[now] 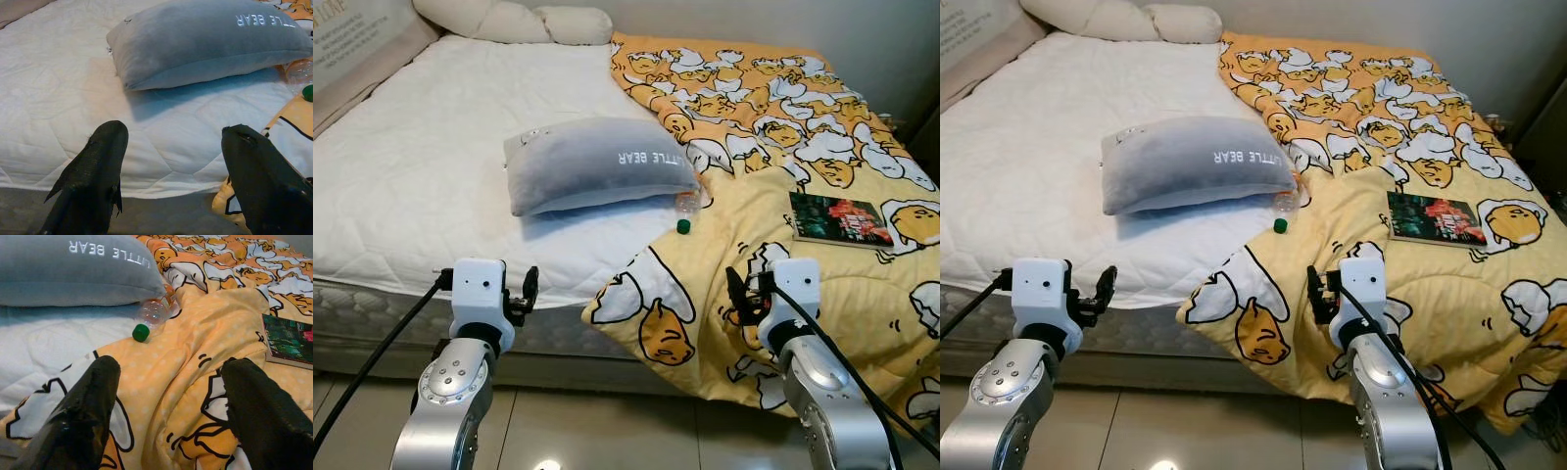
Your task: Clean up the room
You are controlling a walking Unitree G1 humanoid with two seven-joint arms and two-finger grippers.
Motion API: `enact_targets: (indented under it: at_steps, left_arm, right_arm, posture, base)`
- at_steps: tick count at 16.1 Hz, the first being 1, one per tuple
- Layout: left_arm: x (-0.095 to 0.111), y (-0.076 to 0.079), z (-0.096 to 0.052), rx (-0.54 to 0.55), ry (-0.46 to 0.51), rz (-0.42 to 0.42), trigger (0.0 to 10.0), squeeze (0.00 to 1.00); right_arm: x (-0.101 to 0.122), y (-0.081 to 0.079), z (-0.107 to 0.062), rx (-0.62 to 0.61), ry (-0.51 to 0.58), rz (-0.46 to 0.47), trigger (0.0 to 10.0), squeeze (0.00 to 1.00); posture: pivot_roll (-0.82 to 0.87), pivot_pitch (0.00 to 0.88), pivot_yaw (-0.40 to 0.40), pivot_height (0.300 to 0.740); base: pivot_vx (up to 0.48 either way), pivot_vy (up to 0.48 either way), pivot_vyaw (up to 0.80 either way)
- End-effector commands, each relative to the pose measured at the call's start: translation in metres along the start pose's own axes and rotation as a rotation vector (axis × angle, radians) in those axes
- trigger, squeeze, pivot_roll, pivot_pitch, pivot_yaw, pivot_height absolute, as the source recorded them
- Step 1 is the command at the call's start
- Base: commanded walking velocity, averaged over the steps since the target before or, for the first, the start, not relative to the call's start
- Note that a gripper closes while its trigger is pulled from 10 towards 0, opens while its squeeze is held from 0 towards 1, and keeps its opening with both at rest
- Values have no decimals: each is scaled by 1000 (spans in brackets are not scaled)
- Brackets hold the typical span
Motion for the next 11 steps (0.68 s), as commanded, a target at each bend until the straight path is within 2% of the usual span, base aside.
enact_targets:
  at_steps: [1,2,7,10,11]
  left_arm:
    - [6,3,1,-15,17,9,10000,1000]
    - [6,3,1,-17,17,10,10000,1000]
    - [6,5,1,-35,12,16,10000,1000]
    - [7,5,1,-41,15,15,10000,1000]
    - [7,5,1,-42,15,15,10000,1000]
  right_arm:
    - [1,4,1,-15,-7,28,10000,902]
    - [1,4,1,-12,-8,20,10000,0]
    - [2,2,2,5,-11,-52,10000,0]
    - [1,4,2,-9,-15,-30,10000,0]
    - [1,5,2,-15,-19,-24,10000,0]
  posture:
    - [-38,0,-32,740]
    - [-38,0,-31,740]
    - [-37,0,-32,740]
    - [-38,0,-33,740]
    - [-37,0,-33,740]
  base:
    - [296,0,0]
    - [292,0,0]
    - [310,0,0]
    - [395,0,537]
    - [412,0,0]
Point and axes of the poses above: a point about 5 cm out from each wrist's last joint towards the gripper, its own z axis pointing out of the wrist towards the gripper, its own x axis along the axis of the wrist's last joint, y = z × x, the point moved 1 cm from there along z, pointing out of the wrist towards the gripper, and after that the axes turned 15 degrees about -z, right-handed, at the moved point
